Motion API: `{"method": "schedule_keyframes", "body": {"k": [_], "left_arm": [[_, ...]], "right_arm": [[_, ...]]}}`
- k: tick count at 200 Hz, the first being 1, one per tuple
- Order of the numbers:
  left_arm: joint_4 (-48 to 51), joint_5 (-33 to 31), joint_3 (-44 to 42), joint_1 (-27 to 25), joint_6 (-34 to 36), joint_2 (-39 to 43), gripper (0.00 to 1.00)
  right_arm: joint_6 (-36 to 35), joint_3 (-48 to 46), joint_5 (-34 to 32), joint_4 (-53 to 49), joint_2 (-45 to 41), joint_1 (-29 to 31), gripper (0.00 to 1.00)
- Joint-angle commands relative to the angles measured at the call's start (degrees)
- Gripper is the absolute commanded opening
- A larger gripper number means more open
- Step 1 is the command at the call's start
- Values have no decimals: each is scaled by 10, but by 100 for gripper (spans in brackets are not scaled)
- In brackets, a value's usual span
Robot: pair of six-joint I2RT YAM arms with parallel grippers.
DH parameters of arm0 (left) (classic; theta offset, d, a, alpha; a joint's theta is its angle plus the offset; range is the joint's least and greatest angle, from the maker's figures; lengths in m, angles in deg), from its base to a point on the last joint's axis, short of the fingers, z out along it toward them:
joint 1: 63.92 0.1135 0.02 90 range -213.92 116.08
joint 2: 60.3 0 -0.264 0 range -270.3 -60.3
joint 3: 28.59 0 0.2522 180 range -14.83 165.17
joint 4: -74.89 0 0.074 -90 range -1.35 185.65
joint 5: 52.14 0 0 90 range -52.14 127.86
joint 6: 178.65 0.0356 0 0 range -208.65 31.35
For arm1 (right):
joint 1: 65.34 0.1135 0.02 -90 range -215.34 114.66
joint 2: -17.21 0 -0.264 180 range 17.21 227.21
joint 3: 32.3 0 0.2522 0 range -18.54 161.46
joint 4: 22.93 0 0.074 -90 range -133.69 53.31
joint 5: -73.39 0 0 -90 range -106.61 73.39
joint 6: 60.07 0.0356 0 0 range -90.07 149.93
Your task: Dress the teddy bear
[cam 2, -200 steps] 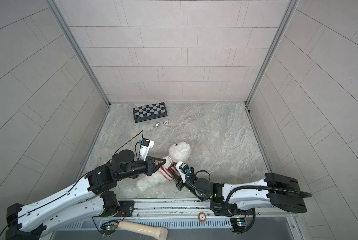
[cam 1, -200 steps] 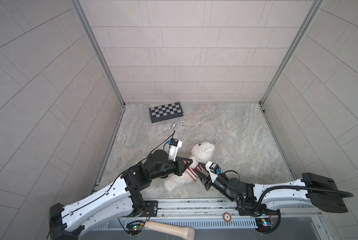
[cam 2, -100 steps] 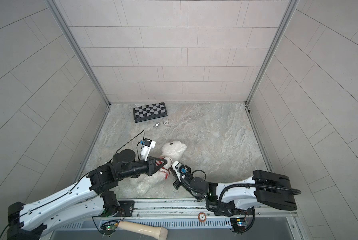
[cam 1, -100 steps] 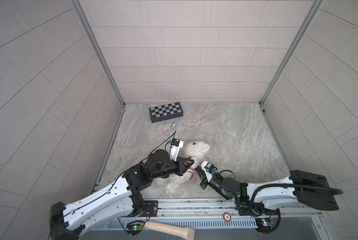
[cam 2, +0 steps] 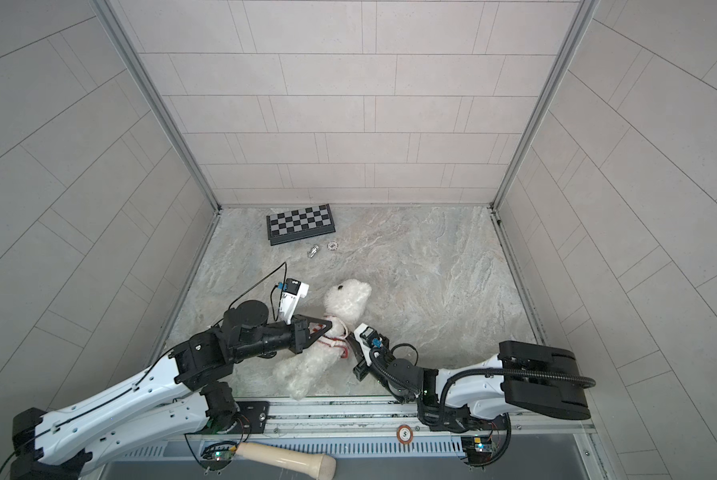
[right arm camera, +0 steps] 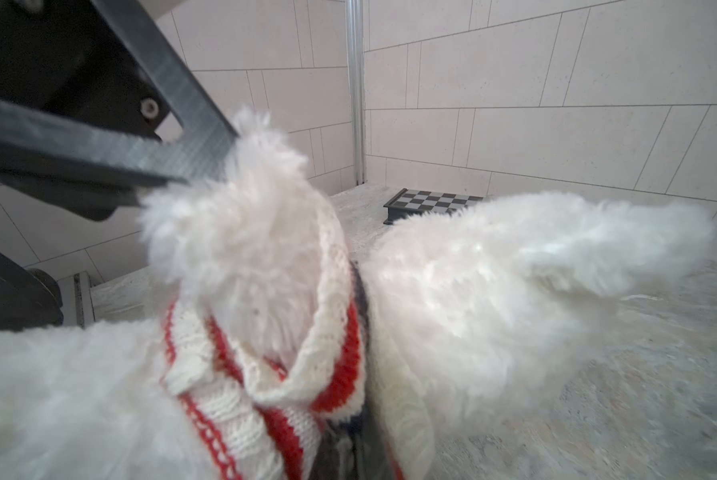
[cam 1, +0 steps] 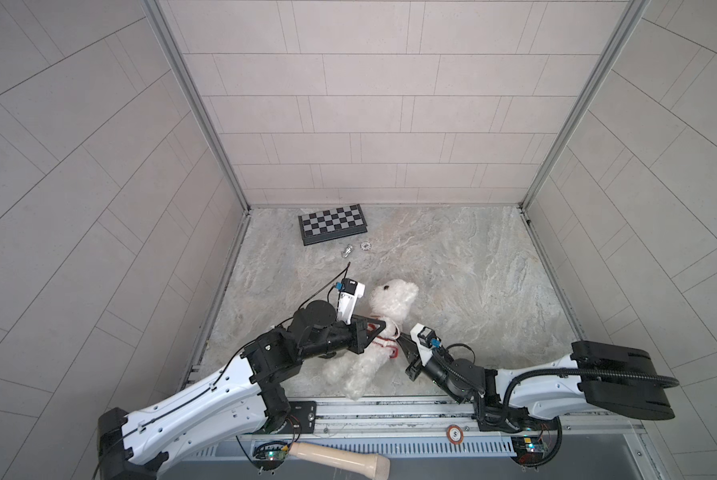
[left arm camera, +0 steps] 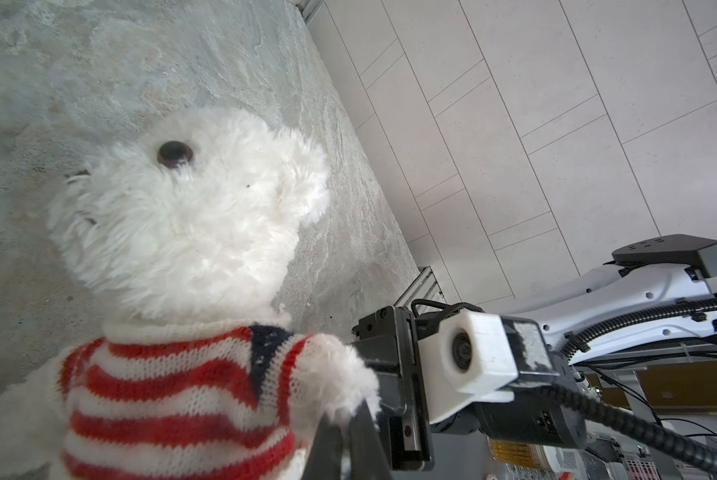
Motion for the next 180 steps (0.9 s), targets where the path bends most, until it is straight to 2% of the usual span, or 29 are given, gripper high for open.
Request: {"method": "schedule_keyframes", "body": {"k": [1, 28, 44, 66, 95, 111, 138, 158, 180], "left_arm": [[-59, 2, 5, 1, 2, 20, 0], [-129, 18, -19, -1, -24, 21, 0], [-130, 18, -22, -2, -23, 21, 0], [-113, 11, -19, -2, -13, 15, 0], [-84, -7, -17, -2, 5, 9, 0], [-80, -17, -23, -2, 10, 11, 0], [-61, -34, -20, -2, 20, 6, 0], [-24, -74, -10, -10, 40, 6, 0], [48, -191, 14, -44, 74, 4, 0]], "right_arm": [[0, -1, -14, -57, -14, -3, 0], [-15, -3, -28, -91, -35, -3, 0], [-17, -4, -22, -96, -48, -3, 0], [-34, 9, 14, -115, -69, -3, 10], [-44, 40, 60, -167, -117, -3, 29], [-34, 51, 86, -206, -158, -2, 32], [4, 26, 74, -220, -223, -3, 36], [-25, 21, 65, -228, -243, -3, 43], [-48, 23, 48, -226, -247, -3, 49]]}}
